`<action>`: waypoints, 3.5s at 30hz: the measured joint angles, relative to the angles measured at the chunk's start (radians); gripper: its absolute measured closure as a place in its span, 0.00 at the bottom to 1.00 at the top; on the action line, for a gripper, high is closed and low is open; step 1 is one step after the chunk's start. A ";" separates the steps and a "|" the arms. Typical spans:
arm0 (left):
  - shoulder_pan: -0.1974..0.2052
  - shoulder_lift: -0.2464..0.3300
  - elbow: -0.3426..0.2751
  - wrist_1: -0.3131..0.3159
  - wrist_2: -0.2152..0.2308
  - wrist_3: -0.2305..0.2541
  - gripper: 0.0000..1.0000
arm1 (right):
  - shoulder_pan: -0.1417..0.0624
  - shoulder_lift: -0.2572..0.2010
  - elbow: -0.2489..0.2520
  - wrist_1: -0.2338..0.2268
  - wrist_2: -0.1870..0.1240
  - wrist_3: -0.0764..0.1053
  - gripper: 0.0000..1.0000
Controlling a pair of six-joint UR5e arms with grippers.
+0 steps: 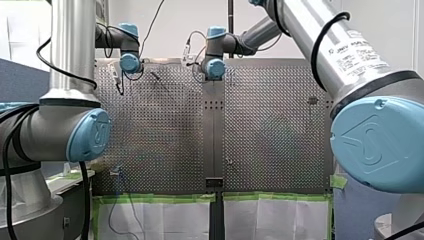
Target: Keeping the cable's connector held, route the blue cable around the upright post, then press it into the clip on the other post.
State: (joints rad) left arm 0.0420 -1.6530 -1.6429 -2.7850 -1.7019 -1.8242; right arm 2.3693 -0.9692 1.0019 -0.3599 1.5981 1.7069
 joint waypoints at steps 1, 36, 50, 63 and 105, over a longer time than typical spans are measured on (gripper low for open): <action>0.002 -0.008 0.000 0.001 0.004 0.000 1.00 | 0.000 0.002 -0.001 0.000 0.006 -0.002 1.00; 0.004 -0.137 0.006 0.027 0.074 -0.055 1.00 | 0.002 0.103 0.002 0.055 0.091 -0.049 1.00; -0.011 -0.138 0.006 -0.009 0.058 -0.113 0.24 | 0.002 0.126 0.070 0.062 0.100 -0.053 1.00; -0.027 -0.182 0.006 -0.049 0.072 -0.091 0.01 | -0.012 0.143 0.166 0.052 0.108 -0.060 1.00; -0.030 -0.208 0.006 -0.051 0.083 -0.111 0.01 | -0.022 0.408 0.265 -0.068 0.145 -0.040 1.00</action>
State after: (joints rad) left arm 0.0119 -1.8614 -1.6372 -2.8359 -1.6187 -1.9354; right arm 2.3476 -0.5613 1.2670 -0.4275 1.7435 1.6665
